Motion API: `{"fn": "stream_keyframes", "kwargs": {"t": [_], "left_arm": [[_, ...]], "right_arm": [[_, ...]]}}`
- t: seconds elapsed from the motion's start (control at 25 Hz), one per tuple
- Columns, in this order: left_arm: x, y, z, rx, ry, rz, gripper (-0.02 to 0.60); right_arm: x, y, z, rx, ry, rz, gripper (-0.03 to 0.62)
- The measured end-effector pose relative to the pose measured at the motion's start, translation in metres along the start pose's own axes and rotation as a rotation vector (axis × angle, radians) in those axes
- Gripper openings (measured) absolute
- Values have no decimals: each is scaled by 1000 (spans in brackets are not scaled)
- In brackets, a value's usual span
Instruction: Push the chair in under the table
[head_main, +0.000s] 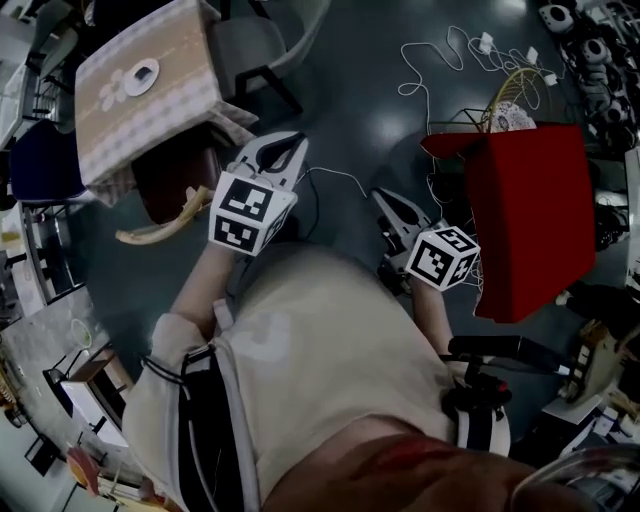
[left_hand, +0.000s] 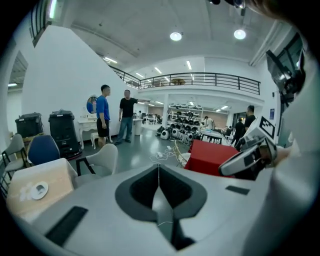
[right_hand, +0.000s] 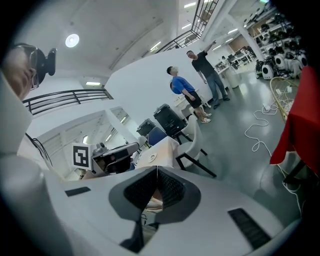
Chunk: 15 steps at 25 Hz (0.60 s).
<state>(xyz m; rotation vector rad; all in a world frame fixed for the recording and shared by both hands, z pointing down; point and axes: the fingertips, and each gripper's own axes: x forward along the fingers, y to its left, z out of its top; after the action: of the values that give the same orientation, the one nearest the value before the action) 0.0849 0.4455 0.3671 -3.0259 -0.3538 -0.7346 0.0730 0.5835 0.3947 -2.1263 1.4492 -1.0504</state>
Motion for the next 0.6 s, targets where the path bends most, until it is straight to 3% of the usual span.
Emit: {"fn": "stream_keyframes", "kwargs": {"t": [0.2, 0.6], "left_arm": [[14, 53, 16, -9, -26, -25, 9], [25, 140, 24, -73, -47, 12, 9]], "right_arm": [[49, 10, 34, -25, 17, -26, 12], [124, 20, 73, -77, 90, -30, 12]]}}
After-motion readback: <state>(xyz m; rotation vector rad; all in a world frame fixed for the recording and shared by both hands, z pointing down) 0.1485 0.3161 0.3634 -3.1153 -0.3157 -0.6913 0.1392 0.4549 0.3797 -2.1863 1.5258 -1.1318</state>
